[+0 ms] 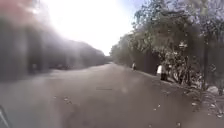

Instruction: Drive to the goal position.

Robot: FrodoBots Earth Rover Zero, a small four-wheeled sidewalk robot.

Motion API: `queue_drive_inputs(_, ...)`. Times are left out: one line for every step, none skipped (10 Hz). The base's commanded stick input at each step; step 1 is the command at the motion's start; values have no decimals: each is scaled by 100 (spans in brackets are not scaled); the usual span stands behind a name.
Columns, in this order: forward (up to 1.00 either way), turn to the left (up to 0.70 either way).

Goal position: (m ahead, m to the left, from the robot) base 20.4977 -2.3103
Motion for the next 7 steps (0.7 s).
queue_drive_inputs(100, 26)
queue_drive_inputs(100, 15)
queue_drive_inputs(100, 4)
queue_drive_inputs(100, 0)
queue_drive_inputs(100, 0)
queue_drive_inputs(100, 0)
queue_drive_inputs(100, 0)
